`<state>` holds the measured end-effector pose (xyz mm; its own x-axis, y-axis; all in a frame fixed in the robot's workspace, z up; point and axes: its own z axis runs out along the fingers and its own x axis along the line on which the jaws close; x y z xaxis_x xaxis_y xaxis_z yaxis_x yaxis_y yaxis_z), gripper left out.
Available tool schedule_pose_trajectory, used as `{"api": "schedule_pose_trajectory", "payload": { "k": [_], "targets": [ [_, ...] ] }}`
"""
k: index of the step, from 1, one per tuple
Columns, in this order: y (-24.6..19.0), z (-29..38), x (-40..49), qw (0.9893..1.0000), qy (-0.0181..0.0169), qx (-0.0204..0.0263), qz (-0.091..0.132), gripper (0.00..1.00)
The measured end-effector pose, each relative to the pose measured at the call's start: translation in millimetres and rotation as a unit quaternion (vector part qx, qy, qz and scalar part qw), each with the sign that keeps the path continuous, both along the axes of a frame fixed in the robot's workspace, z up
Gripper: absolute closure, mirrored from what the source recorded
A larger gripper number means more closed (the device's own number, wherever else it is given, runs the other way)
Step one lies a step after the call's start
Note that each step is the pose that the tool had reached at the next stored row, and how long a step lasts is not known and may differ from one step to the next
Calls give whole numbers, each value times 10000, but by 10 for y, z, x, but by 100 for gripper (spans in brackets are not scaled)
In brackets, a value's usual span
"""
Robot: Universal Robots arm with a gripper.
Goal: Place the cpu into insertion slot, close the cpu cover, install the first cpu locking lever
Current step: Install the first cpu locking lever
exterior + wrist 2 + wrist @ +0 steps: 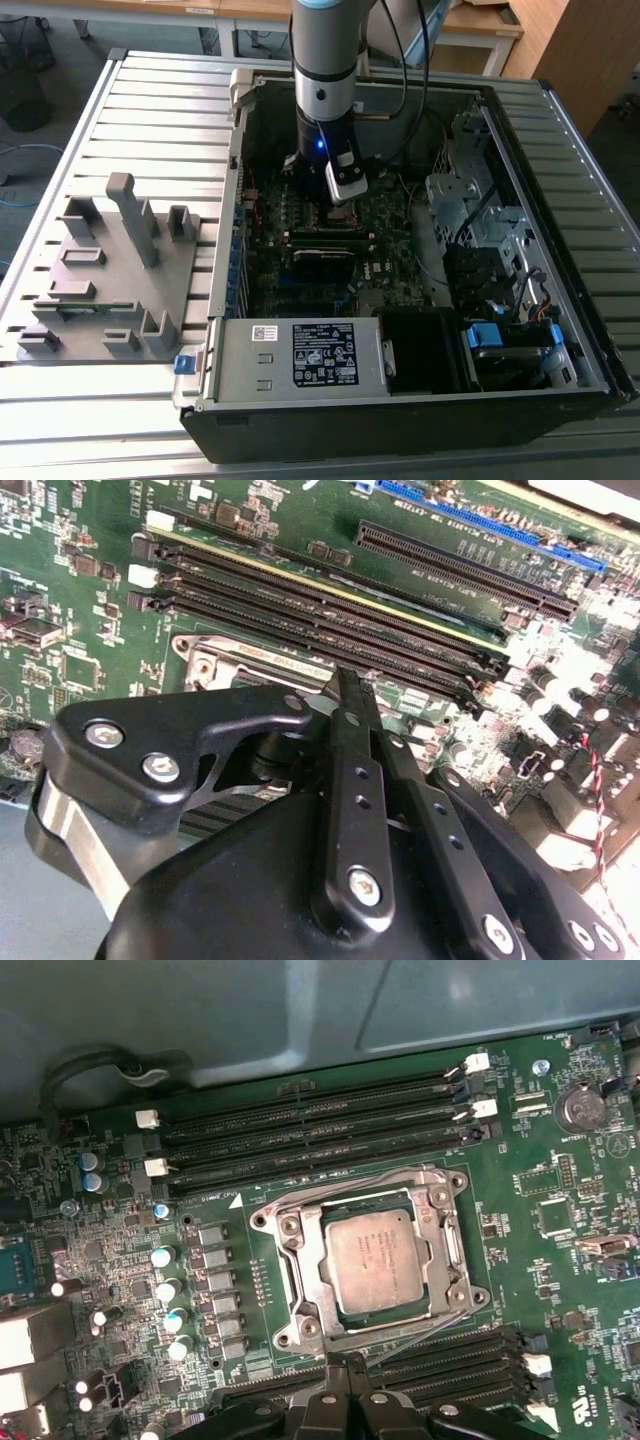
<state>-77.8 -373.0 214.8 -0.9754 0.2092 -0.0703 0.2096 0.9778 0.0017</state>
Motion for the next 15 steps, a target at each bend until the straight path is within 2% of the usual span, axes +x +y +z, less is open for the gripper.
{"api": "schedule_pose_trajectory", "payload": {
  "k": [9, 15],
  "targets": [
    [-4, -25, -50, 10000, 1, -1, -2, 90],
    [-39, -26, -55, 10000, 0, -1, -3, 90]
  ]
}}
